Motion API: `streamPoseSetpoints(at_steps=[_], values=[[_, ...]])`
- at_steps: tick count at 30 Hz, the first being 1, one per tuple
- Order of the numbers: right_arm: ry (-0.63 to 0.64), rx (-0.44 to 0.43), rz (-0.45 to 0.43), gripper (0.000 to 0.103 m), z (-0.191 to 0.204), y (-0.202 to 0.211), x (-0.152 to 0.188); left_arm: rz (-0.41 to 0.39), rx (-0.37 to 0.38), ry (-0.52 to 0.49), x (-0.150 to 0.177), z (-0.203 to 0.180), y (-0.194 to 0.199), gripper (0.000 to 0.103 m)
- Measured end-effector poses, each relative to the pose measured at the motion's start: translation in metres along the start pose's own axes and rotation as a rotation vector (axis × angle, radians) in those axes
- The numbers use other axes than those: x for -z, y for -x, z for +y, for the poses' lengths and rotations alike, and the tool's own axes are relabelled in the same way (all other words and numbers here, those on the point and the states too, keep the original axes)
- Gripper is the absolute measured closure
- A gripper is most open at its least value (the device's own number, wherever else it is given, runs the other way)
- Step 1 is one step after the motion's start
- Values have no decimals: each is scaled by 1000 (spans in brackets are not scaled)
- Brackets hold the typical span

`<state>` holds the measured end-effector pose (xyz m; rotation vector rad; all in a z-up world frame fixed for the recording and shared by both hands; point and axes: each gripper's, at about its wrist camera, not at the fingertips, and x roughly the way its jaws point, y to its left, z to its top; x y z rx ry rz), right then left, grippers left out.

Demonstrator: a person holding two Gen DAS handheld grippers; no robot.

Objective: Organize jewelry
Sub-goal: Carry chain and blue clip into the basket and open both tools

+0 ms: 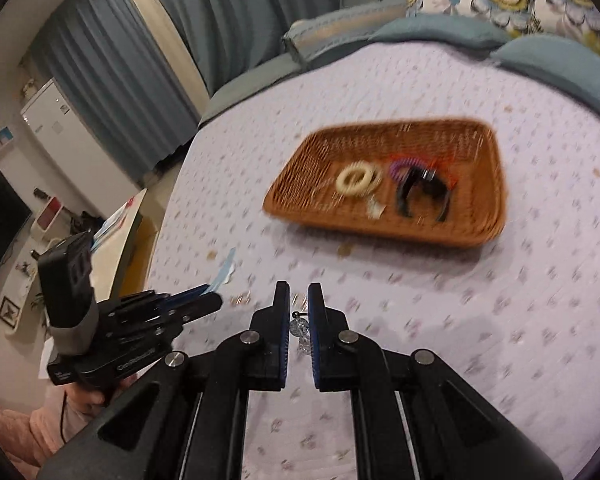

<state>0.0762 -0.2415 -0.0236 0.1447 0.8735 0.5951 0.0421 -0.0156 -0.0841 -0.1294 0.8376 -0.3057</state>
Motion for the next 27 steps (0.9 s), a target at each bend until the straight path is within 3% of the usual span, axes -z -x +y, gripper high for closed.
streamPoseSetpoints(at_steps=[9, 16, 21, 27], values=[[8, 79, -75, 93, -18, 4, -67, -78, 13, -13, -75, 4, -7, 91], [-62, 161, -155, 93, -49, -4, -104, -75, 15, -20, -126, 9, -40, 91], [-127, 207, -155, 93, -87, -21, -100, -39, 24, -24, -131, 12, -77, 91], [-211, 229, -74, 93, -127, -52, -80, 35, 36, 3, -117, 19, -117, 91]])
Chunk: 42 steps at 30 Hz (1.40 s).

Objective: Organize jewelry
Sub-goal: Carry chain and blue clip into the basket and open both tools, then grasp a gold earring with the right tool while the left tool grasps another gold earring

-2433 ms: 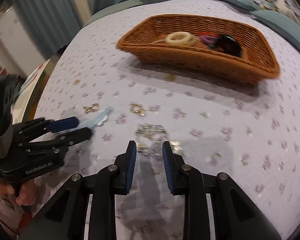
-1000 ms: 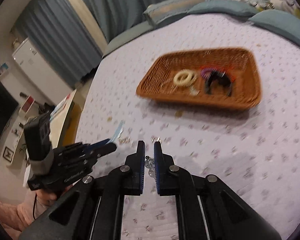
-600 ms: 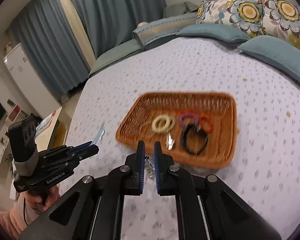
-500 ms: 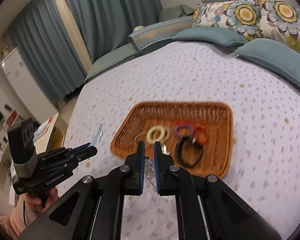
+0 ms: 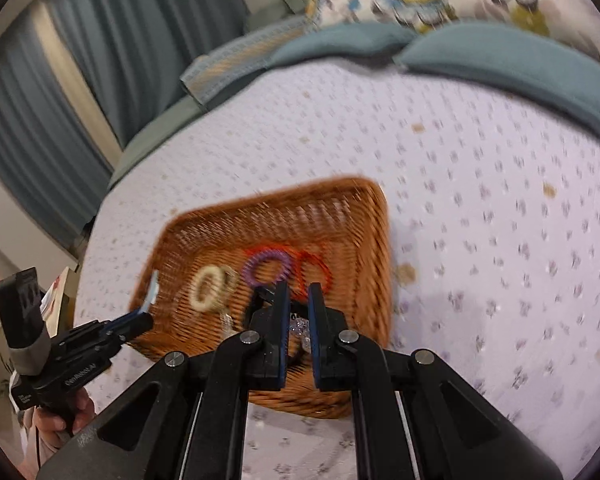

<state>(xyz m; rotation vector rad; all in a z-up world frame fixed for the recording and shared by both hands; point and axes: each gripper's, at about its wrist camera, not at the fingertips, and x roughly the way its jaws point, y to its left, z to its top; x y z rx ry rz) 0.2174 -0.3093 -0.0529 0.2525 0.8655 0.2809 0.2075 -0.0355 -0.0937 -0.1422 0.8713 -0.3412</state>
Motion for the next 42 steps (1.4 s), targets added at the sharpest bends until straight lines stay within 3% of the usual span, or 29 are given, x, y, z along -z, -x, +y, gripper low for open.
streamPoseSetpoints(at_steps=[9, 13, 14, 16, 18, 27, 32, 38, 42], values=[[27, 64, 33, 92, 4, -14, 12, 0, 16, 9, 0, 3, -7, 91], [4, 49, 19, 88, 2, -9, 9, -22, 29, 5, -2, 5, -1, 89], [-2, 40, 14, 86, 2, -7, 8, -24, 36, 6, -3, 5, 2, 87], [4, 30, -11, 78, 4, 1, 6, -35, 43, 10, -6, 7, 8, 71], [15, 16, -29, 73, 9, 8, 5, -71, 28, 7, -8, 8, 21, 69], [197, -109, -62, 70, 90, 42, 36, -165, 44, 108, 1, 35, 106, 67], [282, -154, 15, 70, 134, 36, 84, -207, 30, 160, 31, 45, 147, 67], [324, -152, 107, 69, 159, 12, 126, -159, 17, 156, 70, 44, 162, 67], [336, -124, 146, 68, 157, -6, 136, -27, 49, 100, 97, 42, 143, 55]])
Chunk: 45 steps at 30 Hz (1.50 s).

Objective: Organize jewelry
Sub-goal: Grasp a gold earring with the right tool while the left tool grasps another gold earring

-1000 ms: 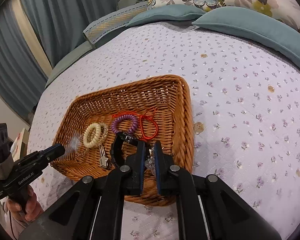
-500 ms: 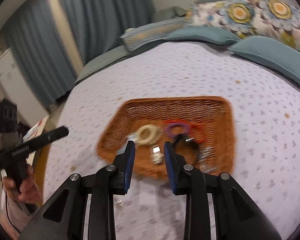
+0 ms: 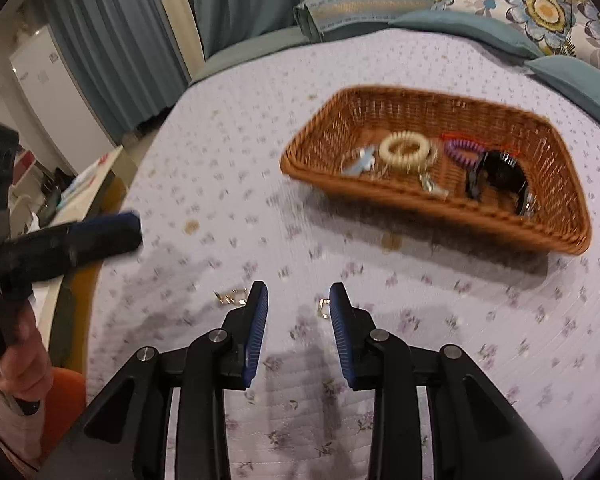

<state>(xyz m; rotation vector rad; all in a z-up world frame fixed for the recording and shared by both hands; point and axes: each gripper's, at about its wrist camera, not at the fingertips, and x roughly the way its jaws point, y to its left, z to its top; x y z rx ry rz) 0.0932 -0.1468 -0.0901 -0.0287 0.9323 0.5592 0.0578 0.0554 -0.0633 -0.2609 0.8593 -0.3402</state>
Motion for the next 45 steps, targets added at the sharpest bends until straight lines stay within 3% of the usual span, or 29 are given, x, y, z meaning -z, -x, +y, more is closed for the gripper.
streamPoseSetpoints(at_steps=[6, 13, 29, 32, 34, 36, 45], values=[[-28, 42, 65, 63, -23, -24, 17, 114, -71, -25, 21, 12, -37, 55], [61, 77, 113, 63, -8, -42, 25, 178, -141, -122, 33, 5, -65, 55], [94, 106, 102, 63, -4, -56, 17, 173, -147, -183, 37, -4, -90, 56], [105, 116, 103, 69, -2, -57, 17, 167, -164, -208, 38, -8, -94, 69], [113, 119, 104, 79, 0, -59, 16, 168, -161, -217, 39, -9, -95, 83], [116, 123, 103, 81, 1, -59, 17, 171, -150, -221, 39, -10, -95, 93], [95, 90, 87, 82, -3, -52, 17, 155, -143, -225, 39, -13, -94, 93]])
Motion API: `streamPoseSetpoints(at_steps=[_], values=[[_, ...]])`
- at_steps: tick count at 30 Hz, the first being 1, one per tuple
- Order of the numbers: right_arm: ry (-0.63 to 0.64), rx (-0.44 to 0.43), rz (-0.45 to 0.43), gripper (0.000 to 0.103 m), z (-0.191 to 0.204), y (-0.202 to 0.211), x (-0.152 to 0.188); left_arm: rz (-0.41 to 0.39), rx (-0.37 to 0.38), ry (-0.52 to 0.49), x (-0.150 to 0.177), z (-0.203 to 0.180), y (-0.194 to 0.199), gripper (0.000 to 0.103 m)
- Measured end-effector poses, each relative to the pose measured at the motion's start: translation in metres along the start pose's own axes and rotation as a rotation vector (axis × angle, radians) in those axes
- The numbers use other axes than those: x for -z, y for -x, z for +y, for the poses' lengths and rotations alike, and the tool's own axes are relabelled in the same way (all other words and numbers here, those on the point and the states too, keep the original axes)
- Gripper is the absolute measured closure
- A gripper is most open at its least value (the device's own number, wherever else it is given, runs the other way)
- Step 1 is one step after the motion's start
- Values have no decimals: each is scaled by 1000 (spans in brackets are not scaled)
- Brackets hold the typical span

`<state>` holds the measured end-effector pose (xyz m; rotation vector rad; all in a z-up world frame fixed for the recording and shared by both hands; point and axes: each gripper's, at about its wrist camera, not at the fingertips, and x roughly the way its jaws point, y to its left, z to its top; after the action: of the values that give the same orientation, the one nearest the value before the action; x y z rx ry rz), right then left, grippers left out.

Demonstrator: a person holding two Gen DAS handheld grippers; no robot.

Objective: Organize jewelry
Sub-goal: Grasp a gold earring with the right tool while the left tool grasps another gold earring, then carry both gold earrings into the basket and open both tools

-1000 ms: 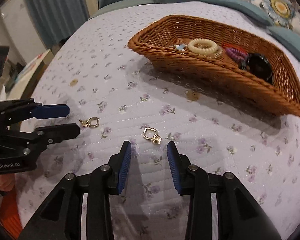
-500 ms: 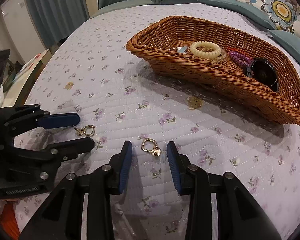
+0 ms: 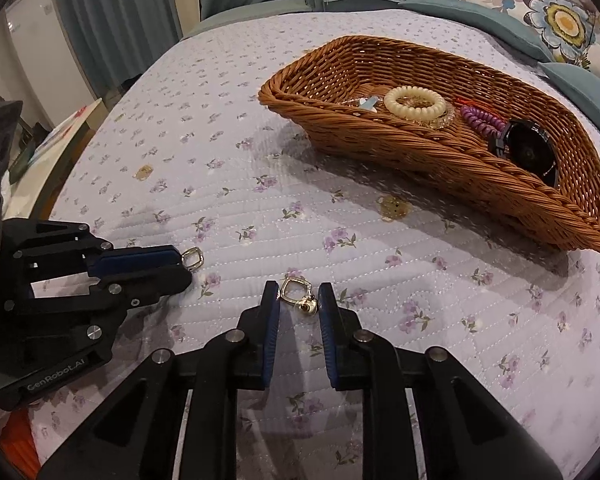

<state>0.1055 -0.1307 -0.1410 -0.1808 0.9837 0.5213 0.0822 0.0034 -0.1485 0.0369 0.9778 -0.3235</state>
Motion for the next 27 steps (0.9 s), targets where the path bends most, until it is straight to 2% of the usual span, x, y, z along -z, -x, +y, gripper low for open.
streamPoseSetpoints(at_steps=[9, 16, 22, 27], values=[[-62, -25, -60, 82, -12, 21, -2, -20, 44, -12, -1, -10, 12, 93], [-125, -84, -129, 81, -26, 48, -7, -60, 75, -20, -4, -18, 31, 93], [-168, -115, -189, 81, -39, 70, -11, -106, 104, -36, -8, -29, 48, 93], [-200, -116, -220, 81, -52, 85, -18, -168, 132, -34, -27, -31, 68, 93]])
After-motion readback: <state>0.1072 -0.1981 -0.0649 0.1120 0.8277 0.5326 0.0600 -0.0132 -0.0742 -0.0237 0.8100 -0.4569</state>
